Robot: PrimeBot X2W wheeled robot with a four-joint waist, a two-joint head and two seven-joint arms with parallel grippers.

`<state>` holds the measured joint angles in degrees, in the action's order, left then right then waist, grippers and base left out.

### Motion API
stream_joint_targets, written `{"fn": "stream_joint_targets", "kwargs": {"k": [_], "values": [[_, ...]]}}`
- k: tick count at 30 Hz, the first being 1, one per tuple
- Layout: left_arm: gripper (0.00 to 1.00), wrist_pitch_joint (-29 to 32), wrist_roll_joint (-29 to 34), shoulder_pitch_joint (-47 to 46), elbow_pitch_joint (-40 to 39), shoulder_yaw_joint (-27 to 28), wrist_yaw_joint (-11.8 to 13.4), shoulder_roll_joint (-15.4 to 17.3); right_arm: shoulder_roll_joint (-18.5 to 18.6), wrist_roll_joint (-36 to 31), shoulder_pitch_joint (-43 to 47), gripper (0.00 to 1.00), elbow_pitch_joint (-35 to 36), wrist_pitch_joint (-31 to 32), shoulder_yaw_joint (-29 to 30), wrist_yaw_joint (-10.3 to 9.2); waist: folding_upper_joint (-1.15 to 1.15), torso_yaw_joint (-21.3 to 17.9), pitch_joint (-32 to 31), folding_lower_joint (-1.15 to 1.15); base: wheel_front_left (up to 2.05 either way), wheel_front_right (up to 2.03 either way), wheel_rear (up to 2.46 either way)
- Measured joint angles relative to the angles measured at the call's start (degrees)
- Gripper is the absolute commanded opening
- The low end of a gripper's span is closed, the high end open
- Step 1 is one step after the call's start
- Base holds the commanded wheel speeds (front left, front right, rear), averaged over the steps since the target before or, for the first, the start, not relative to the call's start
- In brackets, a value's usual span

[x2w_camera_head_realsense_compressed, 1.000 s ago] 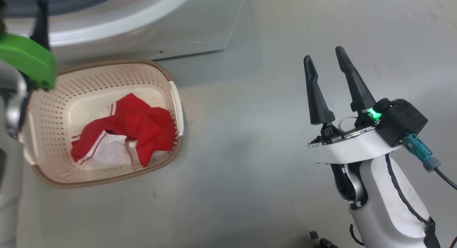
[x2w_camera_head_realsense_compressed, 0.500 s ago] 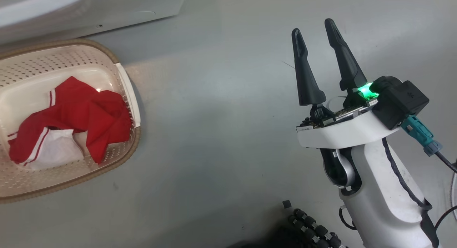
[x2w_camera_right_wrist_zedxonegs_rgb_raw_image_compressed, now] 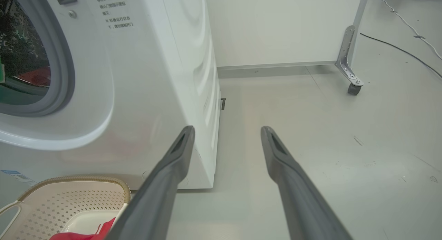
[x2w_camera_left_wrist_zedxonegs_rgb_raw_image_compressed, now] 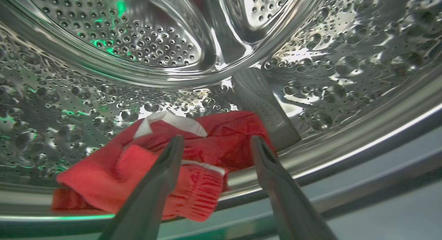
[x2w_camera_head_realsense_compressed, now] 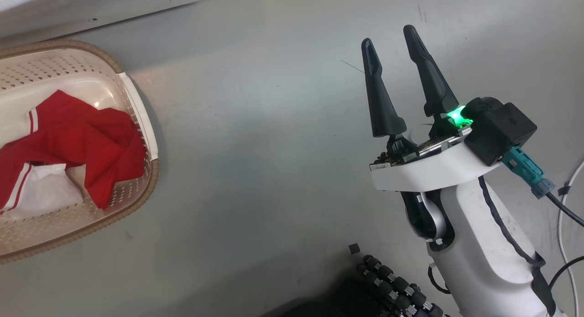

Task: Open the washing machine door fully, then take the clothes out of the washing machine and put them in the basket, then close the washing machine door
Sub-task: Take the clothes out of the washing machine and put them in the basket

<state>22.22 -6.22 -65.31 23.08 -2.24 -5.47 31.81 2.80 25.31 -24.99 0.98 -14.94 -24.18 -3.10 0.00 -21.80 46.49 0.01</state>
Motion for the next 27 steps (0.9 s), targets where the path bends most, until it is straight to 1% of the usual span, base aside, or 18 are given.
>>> {"fn": "stream_joint_targets", "kwargs": {"k": [4, 11, 15, 16, 17, 18, 19, 24, 27], "values": [[1.00, 1.6, 2.3, -1.5, 1.4, -1.0, -0.1, 2.0, 0.0, 0.2, -0.6, 1.00, 0.0, 0.0, -0.3, -0.01, 0.00, -0.1, 0.2, 0.00, 0.00, 0.00, 0.00], [1.00, 5.5, 2.5, -2.3, 4.7, -1.1, -0.1, 2.2, 0.0, 0.8, -0.8, 1.00, 0.0, 0.0, -0.5, -0.09, 0.00, -0.4, 0.5, 0.00, 0.00, 0.00, 0.00], [1.00, 8.5, 2.9, -3.0, 6.6, -1.1, 0.4, 2.3, 0.0, 1.0, -0.8, 1.00, 0.1, 0.0, -0.6, -0.14, 0.00, -0.6, 0.7, 0.00, 0.00, 0.00, 0.00], [0.89, 8.9, 2.9, -3.1, 6.7, -1.2, 0.6, 2.3, 0.0, 1.0, -0.9, 1.00, 0.1, 0.0, -0.6, -0.14, 0.00, -0.7, 0.7, 0.00, 0.00, 0.00, 0.00], [0.46, 9.4, 2.9, -3.4, 6.7, -1.2, 0.6, 2.3, 0.0, 1.0, -0.9, 1.00, 0.1, 0.0, -0.6, -0.14, 0.00, -0.7, 0.7, 0.00, 0.00, 0.00, 0.00], [0.25, 9.4, 2.9, -3.4, 6.7, -1.2, 0.6, 2.3, 0.0, 1.0, -0.9, 1.00, 0.1, 0.0, -0.6, -0.14, 0.00, -0.7, 0.7, 0.00, 0.00, 0.00, 0.00], [0.00, 9.6, 2.9, -3.5, 6.7, -1.2, 0.6, 2.3, 0.0, 1.0, -1.0, 1.00, 0.1, 0.0, -0.6, -0.14, 0.00, -0.7, 0.7, 0.00, 0.00, 0.00, 0.00], [0.00, 9.9, 2.9, -4.3, 6.8, -1.5, 0.6, 2.0, 0.0, 1.0, -1.7, 1.00, 0.1, 0.0, -0.7, -0.15, 0.00, -0.8, 0.8, 0.00, 0.00, 0.00, 0.00], [0.00, 8.9, 2.9, -4.7, 6.3, -1.6, 0.6, 1.8, 0.0, 1.0, -1.8, 1.00, 0.1, 0.0, -0.7, -0.16, 0.00, -0.8, 0.8, -0.01, 0.00, 0.00, 0.00]]}}
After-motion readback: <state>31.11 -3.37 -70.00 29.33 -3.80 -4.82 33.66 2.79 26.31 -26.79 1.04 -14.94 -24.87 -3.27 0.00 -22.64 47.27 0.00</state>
